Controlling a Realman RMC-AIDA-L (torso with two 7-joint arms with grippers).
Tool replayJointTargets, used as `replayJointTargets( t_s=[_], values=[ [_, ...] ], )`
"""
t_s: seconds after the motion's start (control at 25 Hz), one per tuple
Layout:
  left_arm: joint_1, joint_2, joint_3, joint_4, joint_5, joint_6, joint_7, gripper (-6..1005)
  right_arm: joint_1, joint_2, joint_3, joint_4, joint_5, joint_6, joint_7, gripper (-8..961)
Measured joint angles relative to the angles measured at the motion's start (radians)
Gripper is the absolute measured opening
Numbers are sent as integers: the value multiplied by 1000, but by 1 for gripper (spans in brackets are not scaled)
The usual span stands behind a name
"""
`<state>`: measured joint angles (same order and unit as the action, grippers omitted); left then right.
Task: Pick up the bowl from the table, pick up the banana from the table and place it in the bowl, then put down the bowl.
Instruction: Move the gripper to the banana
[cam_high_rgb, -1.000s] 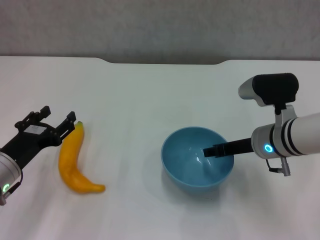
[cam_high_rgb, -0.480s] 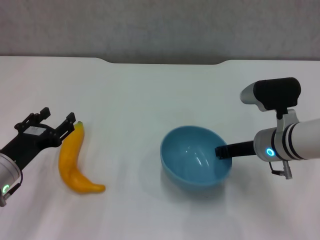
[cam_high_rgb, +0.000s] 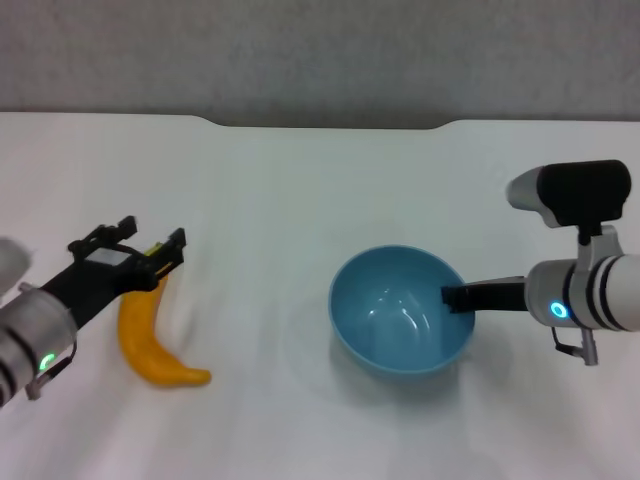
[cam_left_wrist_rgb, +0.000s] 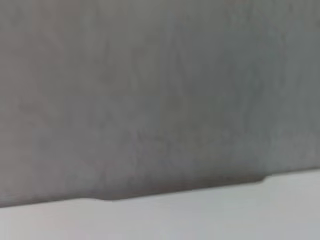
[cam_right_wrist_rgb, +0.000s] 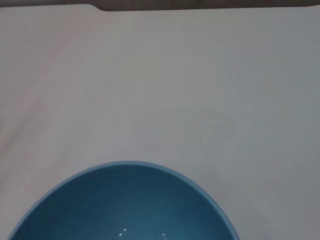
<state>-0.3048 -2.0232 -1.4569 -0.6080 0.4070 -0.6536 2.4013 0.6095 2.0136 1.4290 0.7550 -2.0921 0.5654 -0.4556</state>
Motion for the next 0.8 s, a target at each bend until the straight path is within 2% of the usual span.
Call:
replayJointTargets(
  t_s=[0.24,0.36,0.48,0.64,0.8],
  values=[
    [87,-1,147,-392,150,516,-76,744,-13,-1,5,25,-3,3,0,37],
    [86,1,228,-503,152,736,-88,745,-27,-2,5,48,-6,3,0,36],
    [57,1,282,-572,84,952,-77,745,-43,-3,5,80,-7,1,0,35],
    [-5,-1,308,-643,-119,1224,40,746,-58,-3,8,109,-8,-1,0,34],
    [-45,-4,302,-673,-247,1349,130,746,-60,-4,8,121,-8,-1,0,34]
  ],
)
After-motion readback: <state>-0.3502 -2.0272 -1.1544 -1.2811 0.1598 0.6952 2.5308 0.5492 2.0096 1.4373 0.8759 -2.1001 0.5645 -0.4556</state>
